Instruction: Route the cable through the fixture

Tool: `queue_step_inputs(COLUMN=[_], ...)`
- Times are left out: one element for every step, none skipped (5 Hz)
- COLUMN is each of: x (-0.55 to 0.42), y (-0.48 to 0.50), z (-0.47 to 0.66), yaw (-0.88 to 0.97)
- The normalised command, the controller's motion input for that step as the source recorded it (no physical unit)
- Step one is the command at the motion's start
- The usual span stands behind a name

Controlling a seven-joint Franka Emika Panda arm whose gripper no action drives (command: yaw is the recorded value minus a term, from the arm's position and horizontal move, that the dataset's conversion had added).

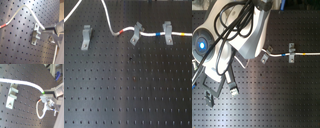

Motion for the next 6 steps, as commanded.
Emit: queue_step_inputs(x=[-0.032,-0.075,-0.142,-0.267,-0.296,-0.336], y=[0.381,0.122,0.047,0.081,0.15,0.196], z=[0.31,0.24,0.26,0.31,0.31,0.32], yaw=[-0.63,-0.48,-0.43,-0.46,-0.44,-0.39])
